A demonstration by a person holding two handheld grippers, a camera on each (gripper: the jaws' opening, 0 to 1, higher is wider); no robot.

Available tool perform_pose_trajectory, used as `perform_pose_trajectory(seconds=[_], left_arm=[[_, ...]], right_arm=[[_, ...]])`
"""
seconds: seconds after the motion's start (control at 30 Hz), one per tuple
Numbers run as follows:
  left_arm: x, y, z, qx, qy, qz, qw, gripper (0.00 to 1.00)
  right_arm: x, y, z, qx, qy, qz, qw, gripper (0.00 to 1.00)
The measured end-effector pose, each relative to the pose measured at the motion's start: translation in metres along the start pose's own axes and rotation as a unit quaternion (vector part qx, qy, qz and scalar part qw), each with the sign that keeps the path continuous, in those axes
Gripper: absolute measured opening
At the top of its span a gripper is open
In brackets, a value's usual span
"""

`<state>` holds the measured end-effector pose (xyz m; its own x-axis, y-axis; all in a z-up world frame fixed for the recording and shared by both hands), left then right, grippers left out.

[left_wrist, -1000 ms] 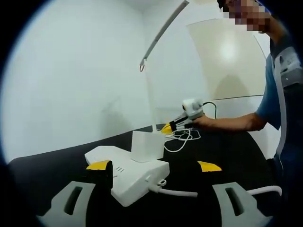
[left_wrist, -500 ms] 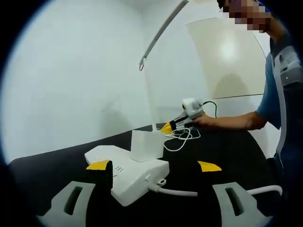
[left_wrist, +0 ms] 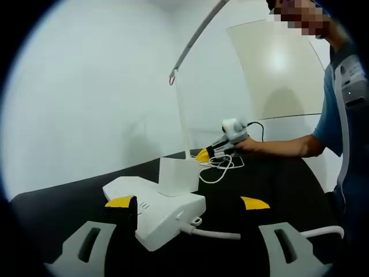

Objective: Insert the desk lamp plug into the socket, turn on the power strip switch, turn on the lamp switch, then turn off the lamp switch, turn off the power strip switch, and remove the plug from the socket.

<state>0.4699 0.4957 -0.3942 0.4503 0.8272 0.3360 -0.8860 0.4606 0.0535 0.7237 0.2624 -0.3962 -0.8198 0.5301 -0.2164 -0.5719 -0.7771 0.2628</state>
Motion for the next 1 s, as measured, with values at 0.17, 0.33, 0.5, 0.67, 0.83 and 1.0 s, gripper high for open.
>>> perform_pose_trajectory(seconds=[0.17, 0.33, 0.5, 0.67, 0.83, 1.0], left_arm=[[0.002, 0.000, -0.001, -0.001, 0.001, 0.002, 1.0000, 0.68], [0.002, 0.000, -0.001, -0.001, 0.001, 0.001, 1.0000, 0.68], [0.001, 0.000, 0.000, -0.002, 0.000, 0.001, 1.0000, 0.68], [0.000, 0.000, 0.000, -0.002, 0.000, 0.000, 1.0000, 0.68], [0.000, 0.001, 0.000, -0.002, 0.000, 0.000, 1.0000, 0.68], [0.000, 0.001, 0.000, -0.001, -0.001, 0.000, 1.0000, 0.68]], right_arm=[[0.001, 0.000, 0.000, -0.001, 0.008, 0.000, 1.0000, 0.03], [0.001, 0.000, 0.000, 0.002, 0.030, -0.009, 0.9995, 0.03], [-0.001, 0.003, 0.002, -0.005, 0.029, -0.015, 0.9995, 0.03], [-0.002, 0.006, 0.007, -0.015, 0.031, -0.021, 0.9992, 0.03], [-0.001, 0.008, 0.011, -0.019, 0.034, -0.021, 0.9990, 0.03], [-0.001, 0.010, 0.018, -0.029, 0.039, -0.025, 0.9985, 0.03]])
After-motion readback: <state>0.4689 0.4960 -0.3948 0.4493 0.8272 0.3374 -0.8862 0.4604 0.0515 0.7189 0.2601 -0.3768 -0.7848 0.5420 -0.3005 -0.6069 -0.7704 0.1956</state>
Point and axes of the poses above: the point that each gripper's makers call its tool centre point, and the gripper's own axes: y roughly backward along the fingers, x roughly to its left, z roughly out of its top, the point moved 5 cm from there along y, roughly backward along the fingers, and after that the axes turned 13 degrees about -y, right-handed, at the moved point
